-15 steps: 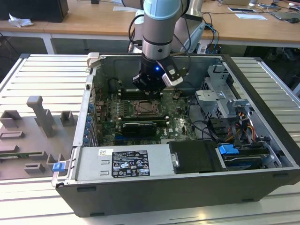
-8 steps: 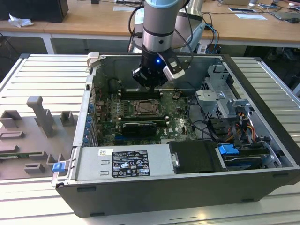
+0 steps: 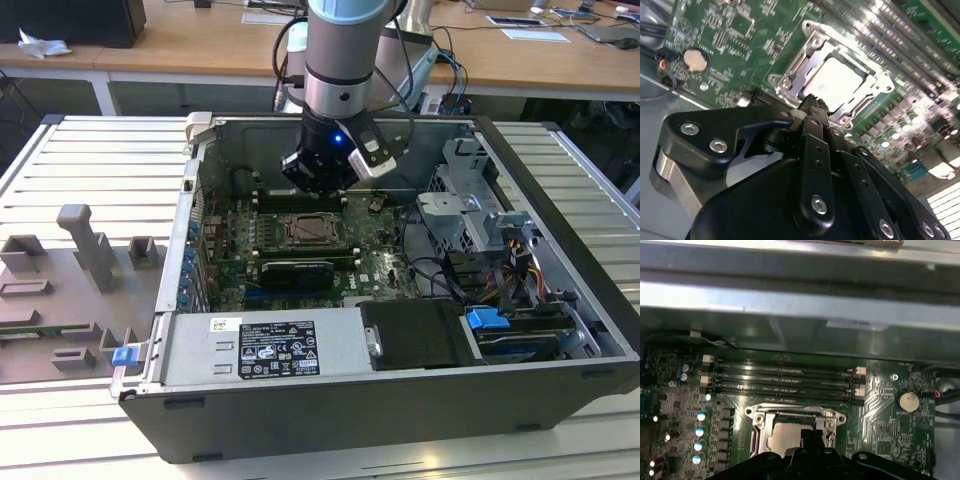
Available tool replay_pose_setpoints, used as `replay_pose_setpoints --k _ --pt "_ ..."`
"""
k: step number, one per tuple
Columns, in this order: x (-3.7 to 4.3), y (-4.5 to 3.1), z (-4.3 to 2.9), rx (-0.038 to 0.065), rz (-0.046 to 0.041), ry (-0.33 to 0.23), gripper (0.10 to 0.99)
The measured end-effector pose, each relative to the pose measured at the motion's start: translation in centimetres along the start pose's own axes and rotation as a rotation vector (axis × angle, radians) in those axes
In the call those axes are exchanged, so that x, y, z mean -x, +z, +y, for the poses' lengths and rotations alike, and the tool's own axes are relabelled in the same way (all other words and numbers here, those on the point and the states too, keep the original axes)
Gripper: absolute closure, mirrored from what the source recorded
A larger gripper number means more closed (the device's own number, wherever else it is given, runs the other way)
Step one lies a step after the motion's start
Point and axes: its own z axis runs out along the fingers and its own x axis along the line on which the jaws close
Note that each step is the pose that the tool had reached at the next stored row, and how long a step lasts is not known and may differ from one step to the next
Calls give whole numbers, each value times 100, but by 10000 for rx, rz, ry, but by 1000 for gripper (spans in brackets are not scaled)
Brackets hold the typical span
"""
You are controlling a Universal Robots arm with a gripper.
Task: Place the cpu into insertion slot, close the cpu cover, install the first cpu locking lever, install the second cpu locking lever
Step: 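Install the second cpu locking lever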
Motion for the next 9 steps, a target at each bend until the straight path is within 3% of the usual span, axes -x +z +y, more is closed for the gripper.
replay_pose_setpoints --k 4,9 --pt "-7 -9 -83 -1 0 0 980" --pt "-8 -56 -94 1 -1 0 980"
